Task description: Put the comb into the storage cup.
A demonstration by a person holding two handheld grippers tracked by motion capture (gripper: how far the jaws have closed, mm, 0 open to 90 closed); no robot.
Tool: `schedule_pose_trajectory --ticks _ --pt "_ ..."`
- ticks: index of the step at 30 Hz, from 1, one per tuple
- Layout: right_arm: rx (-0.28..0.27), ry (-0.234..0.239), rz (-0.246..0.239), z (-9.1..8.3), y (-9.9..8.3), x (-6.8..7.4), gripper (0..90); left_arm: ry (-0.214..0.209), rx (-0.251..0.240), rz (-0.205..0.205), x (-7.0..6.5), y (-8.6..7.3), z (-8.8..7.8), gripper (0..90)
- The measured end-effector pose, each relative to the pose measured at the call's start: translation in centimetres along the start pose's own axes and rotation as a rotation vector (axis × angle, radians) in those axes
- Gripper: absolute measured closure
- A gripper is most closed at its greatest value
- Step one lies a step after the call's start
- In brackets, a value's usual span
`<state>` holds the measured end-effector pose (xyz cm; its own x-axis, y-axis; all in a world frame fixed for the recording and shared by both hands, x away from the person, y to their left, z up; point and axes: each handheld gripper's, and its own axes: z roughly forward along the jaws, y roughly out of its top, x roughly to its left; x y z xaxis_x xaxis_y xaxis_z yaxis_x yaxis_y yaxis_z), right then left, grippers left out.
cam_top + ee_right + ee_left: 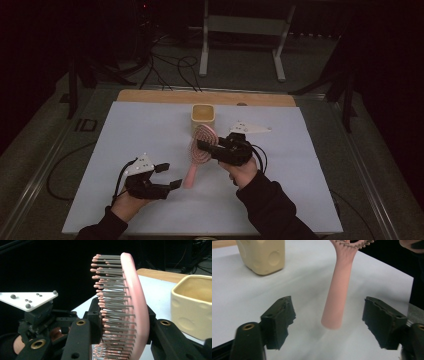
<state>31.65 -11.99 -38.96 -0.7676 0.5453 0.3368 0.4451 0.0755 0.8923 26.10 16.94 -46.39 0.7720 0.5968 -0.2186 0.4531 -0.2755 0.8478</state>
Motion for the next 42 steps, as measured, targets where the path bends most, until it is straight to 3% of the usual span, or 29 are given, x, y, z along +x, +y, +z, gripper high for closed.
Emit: schedule_pose_trajectory --ticks 2,4,6,9,12,18,20,24,28,35,42 --pt "0.006 -0.009 -0.004 -0.2 -0.1 -0.1 64.1 -0.054 0.024 -0.010 0.2 -0.1 -0.2 13.8" --pt "0.007 -0.005 -0.014 -0.3 -0.1 -0.2 64.1 -0.032 0.025 0.000 0.0 -0.2 -0.5 13.8" --pt "0.006 -0.014 -0.025 -0.5 -0.1 -0.3 64.1 -0.037 0.029 0.009 -0.1 -0.4 -0.7 13.5" --pt "0.002 -0.019 -0.036 -0.8 0.1 -0.4 64.1 -0.063 0.053 0.016 -0.2 -0.7 -0.8 5.0" --pt "0.008 -0.027 -0.053 -1.0 0.2 -0.5 64.1 -0.055 0.045 0.015 0.0 -1.5 -1.0 1.1" --pt "0.009 -0.021 -0.084 -1.3 0.7 -0.3 64.1 -0.059 0.063 -0.036 0.6 -2.7 -1.5 0.3" --pt "0.010 -0.022 -0.086 -1.3 0.9 -0.3 64.1 -0.061 0.072 -0.036 0.6 -3.1 -1.8 0.4" --pt "0.003 -0.029 -0.103 -1.5 1.5 -0.2 64.1 -0.042 0.074 -0.043 0.4 -3.7 -1.9 0.4" --pt "-0.008 -0.033 -0.120 -1.8 2.1 -0.1 64.1 -0.016 0.070 -0.016 0.3 -4.2 -2.3 0.4" --pt "-0.008 -0.044 -0.152 -2.2 3.1 0.1 64.1 0.027 0.074 -0.014 0.6 -5.2 -3.0 0.3" --pt "-0.015 -0.036 -0.173 -2.5 4.3 -0.1 64.1 0.059 0.037 0.014 0.6 -5.7 -3.1 0.4"
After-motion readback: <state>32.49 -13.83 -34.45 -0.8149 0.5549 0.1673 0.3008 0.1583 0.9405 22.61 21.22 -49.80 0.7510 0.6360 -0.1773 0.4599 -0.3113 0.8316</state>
